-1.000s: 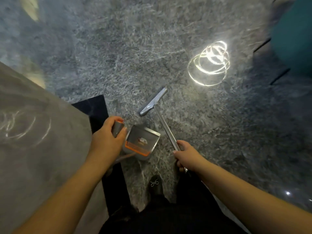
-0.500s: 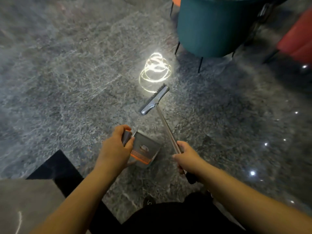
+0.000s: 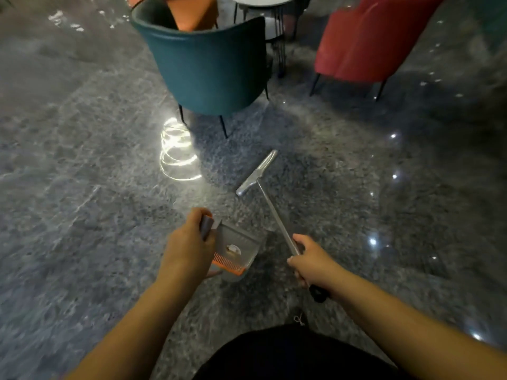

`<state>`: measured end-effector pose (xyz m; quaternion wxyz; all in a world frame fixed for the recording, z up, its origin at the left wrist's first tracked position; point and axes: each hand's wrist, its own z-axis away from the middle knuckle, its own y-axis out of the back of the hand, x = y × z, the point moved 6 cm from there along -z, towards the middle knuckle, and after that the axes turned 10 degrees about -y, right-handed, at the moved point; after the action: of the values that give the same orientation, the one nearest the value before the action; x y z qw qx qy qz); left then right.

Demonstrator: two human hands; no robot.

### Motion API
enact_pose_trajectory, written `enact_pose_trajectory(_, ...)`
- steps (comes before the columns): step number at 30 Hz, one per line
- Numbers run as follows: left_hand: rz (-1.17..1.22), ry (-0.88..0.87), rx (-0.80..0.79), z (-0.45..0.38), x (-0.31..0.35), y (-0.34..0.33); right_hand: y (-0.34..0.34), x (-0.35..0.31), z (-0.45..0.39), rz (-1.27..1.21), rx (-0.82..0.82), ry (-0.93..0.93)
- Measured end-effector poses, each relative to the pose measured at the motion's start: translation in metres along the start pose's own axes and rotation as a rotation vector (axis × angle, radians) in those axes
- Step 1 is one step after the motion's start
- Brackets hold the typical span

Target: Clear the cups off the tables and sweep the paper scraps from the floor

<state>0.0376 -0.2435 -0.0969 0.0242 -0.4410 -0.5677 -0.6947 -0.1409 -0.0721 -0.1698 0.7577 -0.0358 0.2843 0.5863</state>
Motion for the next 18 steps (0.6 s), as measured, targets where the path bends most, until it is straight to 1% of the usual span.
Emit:
enact_pose_trajectory(6,-0.002,-0.164,-0.070,-0.058,0.088,-0.062,0.100,0.017,-0.017,-0.136,0.044,-0.052)
enact_pose_trajectory(11,-0.005,-0.331,-0.133,-0.102,0.163,-0.112,0.168,0.034,-0.026,-0.255,0.129,-0.073)
enact_pose_trajectory(16,-0.005,-0.417,-0.202,-0.151,0.222,-0.161,0.224,0.046,-0.038,-0.348,0.224,-0.062)
enact_pose_trajectory(18,0.001,-0.453,-0.254,-0.172,0.246,-0.182,0.249,0.049,-0.045,-0.386,0.253,-0.078)
